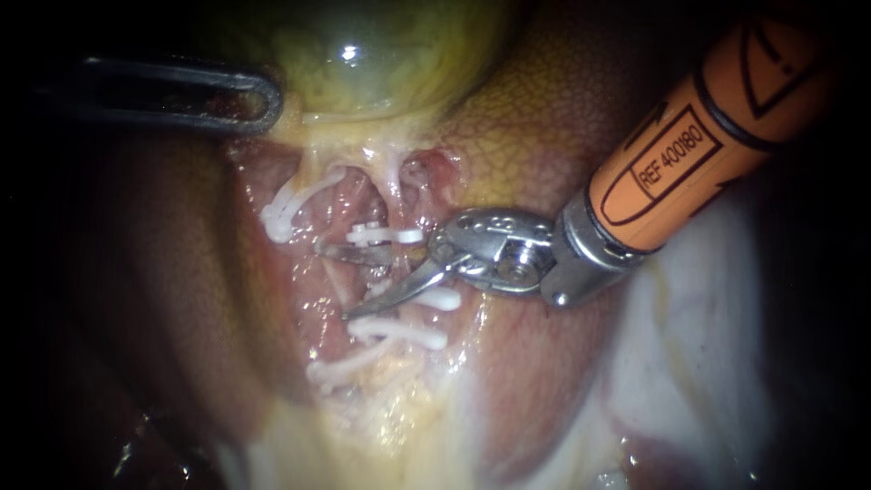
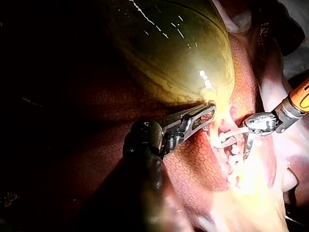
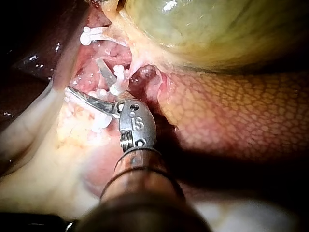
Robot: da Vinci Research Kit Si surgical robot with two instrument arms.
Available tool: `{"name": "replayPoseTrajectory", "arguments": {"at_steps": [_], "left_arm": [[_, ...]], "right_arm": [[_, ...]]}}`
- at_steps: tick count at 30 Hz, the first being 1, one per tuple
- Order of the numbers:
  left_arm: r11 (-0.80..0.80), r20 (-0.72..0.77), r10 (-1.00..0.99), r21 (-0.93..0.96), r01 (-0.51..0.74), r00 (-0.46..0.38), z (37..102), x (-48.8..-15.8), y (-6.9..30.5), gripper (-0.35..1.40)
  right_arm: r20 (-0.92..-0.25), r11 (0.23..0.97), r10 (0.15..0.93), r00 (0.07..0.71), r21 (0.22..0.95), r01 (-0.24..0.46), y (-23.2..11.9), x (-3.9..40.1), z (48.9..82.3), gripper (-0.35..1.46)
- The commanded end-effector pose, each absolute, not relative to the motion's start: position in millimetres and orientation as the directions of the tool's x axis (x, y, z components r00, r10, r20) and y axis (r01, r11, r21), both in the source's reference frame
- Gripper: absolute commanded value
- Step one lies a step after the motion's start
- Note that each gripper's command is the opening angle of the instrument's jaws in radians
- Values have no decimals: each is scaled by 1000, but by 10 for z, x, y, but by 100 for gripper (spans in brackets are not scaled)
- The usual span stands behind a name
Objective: Go to the cutting position right tube
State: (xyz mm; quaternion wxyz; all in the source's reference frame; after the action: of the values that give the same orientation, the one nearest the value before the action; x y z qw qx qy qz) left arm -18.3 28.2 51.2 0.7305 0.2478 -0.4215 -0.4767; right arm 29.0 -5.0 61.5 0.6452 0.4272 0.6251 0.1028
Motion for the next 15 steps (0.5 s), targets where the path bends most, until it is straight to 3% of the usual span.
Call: {"name": "replayPoseTrajectory", "arguments": {"at_steps": [1,9,15], "left_arm": [[423,380,-905,764,488,190,512,-183,282,-35],[423,380,-905,764,487,191,513,-182,283,-35],[423,380,-905,764,487,191,513,-182,283,-35]], "right_arm": [[-720,609,668,189,675,416,-50,290,614,120],[-711,565,690,132,644,515,-44,292,592,116],[-711,564,693,119,638,525,-40,294,567,115]]}}
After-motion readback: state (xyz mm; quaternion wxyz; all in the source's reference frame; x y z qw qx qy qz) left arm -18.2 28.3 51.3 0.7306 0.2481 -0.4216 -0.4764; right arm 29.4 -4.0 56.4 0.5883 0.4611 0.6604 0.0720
